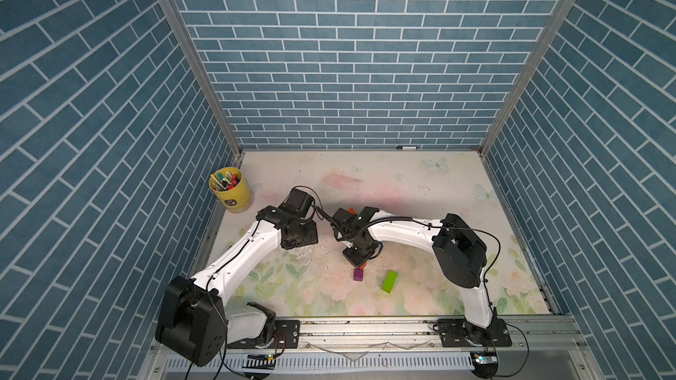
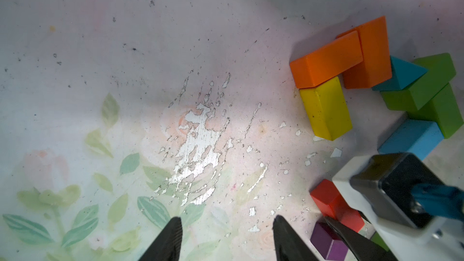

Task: Assemble a heart with building blocks
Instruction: Assemble the building block at the center of the board.

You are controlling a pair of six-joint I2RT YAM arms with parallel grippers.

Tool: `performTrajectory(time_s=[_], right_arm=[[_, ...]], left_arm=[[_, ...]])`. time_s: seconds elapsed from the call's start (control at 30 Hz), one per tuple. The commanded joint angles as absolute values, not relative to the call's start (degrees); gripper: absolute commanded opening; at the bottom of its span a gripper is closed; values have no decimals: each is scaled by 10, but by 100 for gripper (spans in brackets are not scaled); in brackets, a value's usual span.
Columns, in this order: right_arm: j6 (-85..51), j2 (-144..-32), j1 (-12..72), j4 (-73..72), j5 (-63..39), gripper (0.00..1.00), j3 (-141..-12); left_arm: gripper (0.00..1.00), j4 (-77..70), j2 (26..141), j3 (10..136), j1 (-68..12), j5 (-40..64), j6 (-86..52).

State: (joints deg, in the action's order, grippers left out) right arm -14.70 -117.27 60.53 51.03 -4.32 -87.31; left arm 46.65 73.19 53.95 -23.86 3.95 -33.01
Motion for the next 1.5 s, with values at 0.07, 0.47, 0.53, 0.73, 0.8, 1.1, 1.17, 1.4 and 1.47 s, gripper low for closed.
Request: performTrajectory(time_s=[0.07, 0.47, 0.53, 0.73, 0.8, 1.1, 1.17, 1.4, 1.47], right_arm=[[-146, -1182, 594, 526, -30, 25, -895], [-149, -1189, 593, 529, -26, 34, -906], [-149, -1191, 593, 528, -23, 41, -907], [-151, -1191, 593, 529, -19, 33, -913], [-150, -1194, 593, 528, -18, 23, -915], [-136, -1195, 587, 538, 12, 0, -931], [-131, -1199, 576, 542, 13, 0, -938], [-107, -1217, 563, 547, 15, 0, -966], [-102, -1227, 558, 549, 13, 0, -975]], left_arm=[[61, 475, 737, 538, -233, 40, -328], [61, 467, 738, 527, -229, 43, -324], [61, 466, 738, 526, -229, 44, -324], [61, 465, 737, 524, -227, 44, -323], [61, 464, 737, 523, -226, 44, -323], [61, 462, 735, 521, -224, 44, -325], [61, 461, 736, 523, -223, 44, -326], [61, 460, 736, 525, -222, 43, -326], [61, 459, 738, 525, -222, 44, -326]])
